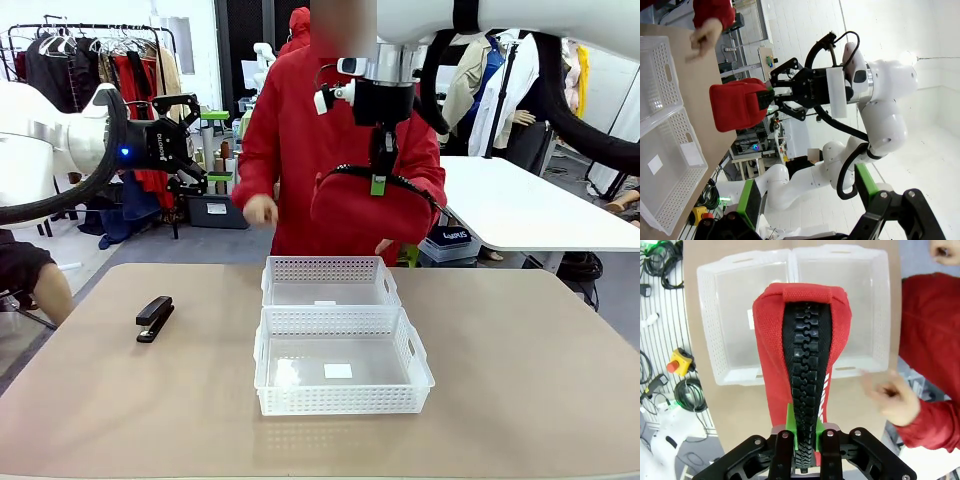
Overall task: Distribute items into two baskets.
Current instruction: Move the picked Pencil pouch towards the Organizing basket indicated by the person, stopping as directed.
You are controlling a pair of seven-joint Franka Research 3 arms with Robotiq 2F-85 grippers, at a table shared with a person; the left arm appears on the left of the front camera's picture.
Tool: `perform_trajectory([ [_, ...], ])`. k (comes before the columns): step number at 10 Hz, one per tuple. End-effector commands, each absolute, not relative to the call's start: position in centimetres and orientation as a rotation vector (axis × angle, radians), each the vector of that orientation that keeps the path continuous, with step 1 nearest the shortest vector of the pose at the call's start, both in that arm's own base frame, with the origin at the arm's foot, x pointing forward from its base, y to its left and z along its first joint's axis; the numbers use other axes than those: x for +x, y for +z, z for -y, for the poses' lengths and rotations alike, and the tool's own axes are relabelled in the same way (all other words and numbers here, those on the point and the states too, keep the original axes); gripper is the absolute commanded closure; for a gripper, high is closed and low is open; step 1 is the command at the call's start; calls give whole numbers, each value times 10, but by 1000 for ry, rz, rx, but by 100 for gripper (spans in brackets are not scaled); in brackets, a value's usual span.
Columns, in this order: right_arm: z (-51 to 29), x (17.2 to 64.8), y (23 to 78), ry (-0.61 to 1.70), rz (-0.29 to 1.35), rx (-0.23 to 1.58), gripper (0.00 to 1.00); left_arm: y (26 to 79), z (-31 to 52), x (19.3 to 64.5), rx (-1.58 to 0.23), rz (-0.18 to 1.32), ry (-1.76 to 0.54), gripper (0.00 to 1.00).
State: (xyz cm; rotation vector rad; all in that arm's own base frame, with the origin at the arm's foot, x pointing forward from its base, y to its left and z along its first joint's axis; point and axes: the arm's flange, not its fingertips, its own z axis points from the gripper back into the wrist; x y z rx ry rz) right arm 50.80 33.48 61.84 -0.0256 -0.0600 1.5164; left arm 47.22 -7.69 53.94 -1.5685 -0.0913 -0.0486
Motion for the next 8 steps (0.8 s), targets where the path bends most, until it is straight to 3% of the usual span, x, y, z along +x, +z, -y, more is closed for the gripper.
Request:
perform_trajectory([
  [1,-342,506,615,1584,73,-77,100,542,76,472,-1573,91,-45,0],
  [8,-361,496,597,1633,61,-42,100,542,76,472,-1573,91,-45,0],
])
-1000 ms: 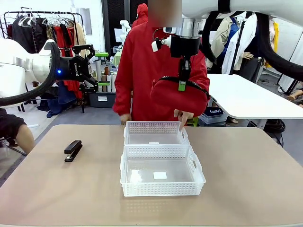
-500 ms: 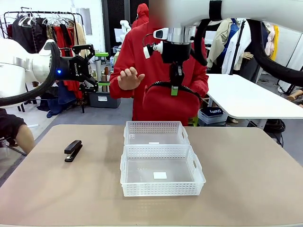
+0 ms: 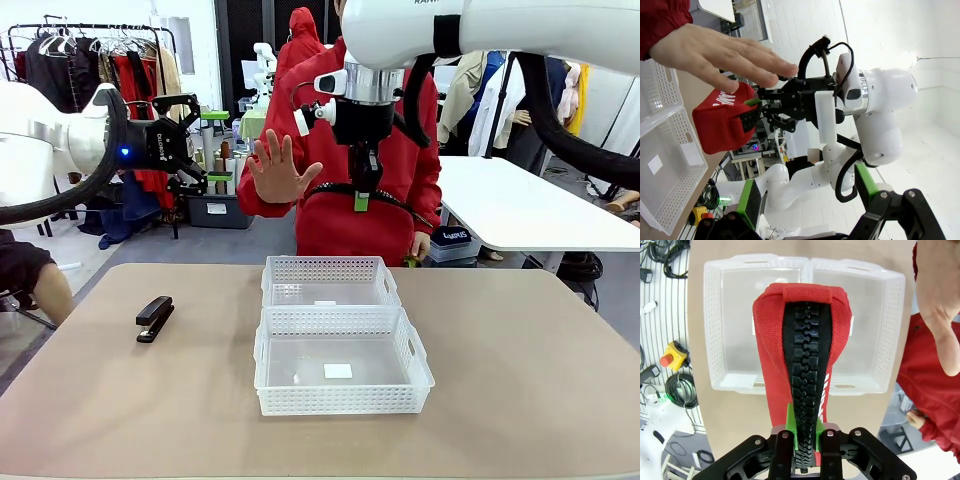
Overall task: Distribute items into two baskets.
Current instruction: Move the picked Pencil pouch towards the Organizing basket indicated by the person, stopping as directed.
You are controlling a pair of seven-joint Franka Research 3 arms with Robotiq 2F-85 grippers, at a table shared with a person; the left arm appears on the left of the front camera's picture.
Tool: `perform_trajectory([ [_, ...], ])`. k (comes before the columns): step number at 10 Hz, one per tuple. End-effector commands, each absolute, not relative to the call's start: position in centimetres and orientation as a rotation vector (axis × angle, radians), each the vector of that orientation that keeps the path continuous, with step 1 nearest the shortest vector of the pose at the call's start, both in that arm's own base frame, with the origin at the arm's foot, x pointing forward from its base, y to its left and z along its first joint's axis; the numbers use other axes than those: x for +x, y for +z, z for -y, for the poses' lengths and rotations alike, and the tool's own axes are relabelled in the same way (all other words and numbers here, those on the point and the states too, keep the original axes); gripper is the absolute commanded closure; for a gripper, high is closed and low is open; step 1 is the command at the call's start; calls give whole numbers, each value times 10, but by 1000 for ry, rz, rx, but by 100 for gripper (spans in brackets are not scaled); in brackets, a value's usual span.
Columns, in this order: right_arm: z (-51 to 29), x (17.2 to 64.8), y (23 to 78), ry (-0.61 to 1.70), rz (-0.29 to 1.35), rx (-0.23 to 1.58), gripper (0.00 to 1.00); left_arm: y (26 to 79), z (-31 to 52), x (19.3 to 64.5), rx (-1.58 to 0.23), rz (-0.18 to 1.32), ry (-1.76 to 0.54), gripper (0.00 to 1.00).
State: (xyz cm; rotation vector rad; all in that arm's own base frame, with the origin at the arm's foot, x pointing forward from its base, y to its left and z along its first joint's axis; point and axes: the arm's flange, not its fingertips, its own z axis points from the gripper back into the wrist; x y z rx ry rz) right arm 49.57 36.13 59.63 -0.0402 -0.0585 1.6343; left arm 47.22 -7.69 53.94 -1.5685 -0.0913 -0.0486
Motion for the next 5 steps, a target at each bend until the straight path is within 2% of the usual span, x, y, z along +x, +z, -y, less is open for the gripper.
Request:
perform_trajectory([
  [1,-361,496,597,1633,61,-42,100,542,76,472,-1573,91,-45,0],
  [5,-361,496,597,1633,61,-42,100,542,76,472,-1573,91,-45,0],
])
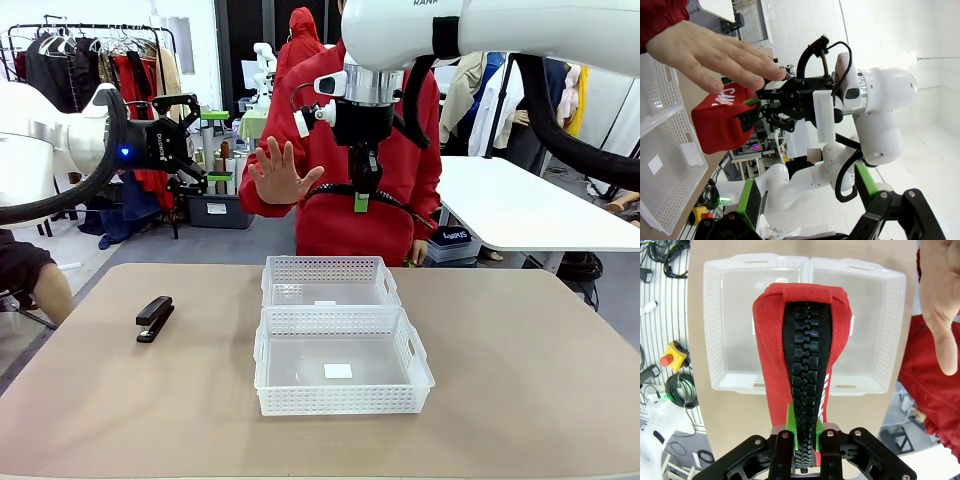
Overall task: Distribute items into two baskets.
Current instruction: Move the picked Pencil pouch towards the Organizing basket indicated by the person, stopping as directed, then place the picked Pencil pouch into the Organizing basket as instructed by the person.
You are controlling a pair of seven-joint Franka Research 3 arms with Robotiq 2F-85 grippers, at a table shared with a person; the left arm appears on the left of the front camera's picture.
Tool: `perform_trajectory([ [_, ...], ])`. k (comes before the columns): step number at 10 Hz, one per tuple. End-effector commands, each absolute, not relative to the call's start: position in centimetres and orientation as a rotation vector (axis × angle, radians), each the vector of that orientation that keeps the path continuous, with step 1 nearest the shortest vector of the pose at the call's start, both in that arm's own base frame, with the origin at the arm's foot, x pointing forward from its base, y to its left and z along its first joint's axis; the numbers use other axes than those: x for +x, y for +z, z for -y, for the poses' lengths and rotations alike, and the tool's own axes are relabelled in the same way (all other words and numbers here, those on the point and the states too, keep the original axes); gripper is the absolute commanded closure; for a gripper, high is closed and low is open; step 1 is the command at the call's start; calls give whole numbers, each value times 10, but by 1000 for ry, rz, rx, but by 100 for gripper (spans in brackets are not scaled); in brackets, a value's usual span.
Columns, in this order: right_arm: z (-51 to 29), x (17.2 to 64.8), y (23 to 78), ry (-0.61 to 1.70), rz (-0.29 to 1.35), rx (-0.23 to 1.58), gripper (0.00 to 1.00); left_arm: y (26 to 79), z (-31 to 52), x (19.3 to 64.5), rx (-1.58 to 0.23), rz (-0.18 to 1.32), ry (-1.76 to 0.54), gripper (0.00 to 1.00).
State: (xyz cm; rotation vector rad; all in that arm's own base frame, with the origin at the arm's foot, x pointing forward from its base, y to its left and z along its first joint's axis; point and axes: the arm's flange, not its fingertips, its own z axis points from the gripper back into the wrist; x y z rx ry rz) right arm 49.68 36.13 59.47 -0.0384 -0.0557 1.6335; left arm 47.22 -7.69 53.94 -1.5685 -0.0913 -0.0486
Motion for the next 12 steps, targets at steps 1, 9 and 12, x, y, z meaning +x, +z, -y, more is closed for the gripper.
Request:
perform_trajectory([
  [1,-361,496,597,1633,61,-42,100,542,76,472,-1573,91,-45,0],
  [9,-361,496,597,1633,61,-42,100,542,76,472,-1573,91,-45,0],
  [12,-361,496,597,1633,61,-42,100,542,76,472,-1573,91,-45,0],
])
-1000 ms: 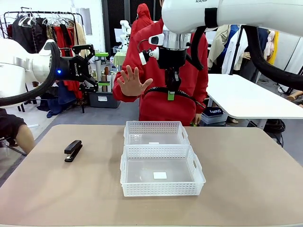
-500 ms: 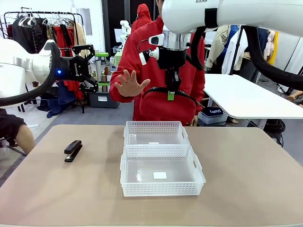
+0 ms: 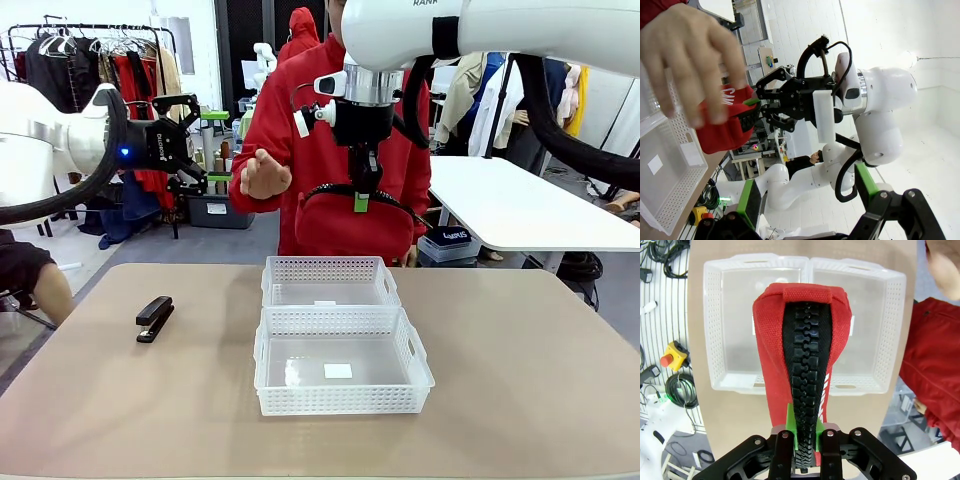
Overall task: Distribute items into two baskets.
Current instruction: Place the picked Pencil pouch into the Organizing basket as instructed by the person.
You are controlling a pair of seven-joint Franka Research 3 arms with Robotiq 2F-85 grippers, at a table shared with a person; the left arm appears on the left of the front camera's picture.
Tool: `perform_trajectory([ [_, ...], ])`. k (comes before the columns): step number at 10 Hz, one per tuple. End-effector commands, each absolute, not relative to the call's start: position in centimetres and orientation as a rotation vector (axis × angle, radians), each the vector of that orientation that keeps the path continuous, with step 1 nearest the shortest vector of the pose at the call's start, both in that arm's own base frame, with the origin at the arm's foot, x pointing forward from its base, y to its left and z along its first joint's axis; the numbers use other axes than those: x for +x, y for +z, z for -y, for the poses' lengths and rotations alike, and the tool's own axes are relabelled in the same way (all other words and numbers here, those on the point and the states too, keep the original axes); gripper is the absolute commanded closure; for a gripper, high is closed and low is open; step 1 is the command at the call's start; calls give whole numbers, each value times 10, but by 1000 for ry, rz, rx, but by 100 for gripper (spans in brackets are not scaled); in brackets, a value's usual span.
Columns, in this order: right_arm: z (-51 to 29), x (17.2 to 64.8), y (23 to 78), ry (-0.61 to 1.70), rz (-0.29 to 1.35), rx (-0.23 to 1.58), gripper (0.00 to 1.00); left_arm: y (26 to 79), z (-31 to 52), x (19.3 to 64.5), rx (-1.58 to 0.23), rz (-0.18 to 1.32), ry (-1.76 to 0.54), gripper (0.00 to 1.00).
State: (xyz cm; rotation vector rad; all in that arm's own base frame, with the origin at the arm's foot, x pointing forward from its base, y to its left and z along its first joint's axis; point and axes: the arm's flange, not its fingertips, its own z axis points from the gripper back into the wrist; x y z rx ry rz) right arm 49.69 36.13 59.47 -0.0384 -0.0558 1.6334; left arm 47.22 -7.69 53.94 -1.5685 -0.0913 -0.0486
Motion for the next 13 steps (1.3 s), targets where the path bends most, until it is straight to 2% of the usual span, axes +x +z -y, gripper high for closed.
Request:
perform_trajectory([
  [1,-361,496,597,1633,61,-42,100,542,76,472,-1573,91,-45,0],
  [13,-361,496,597,1633,61,-42,100,542,76,472,-1573,91,-45,0],
])
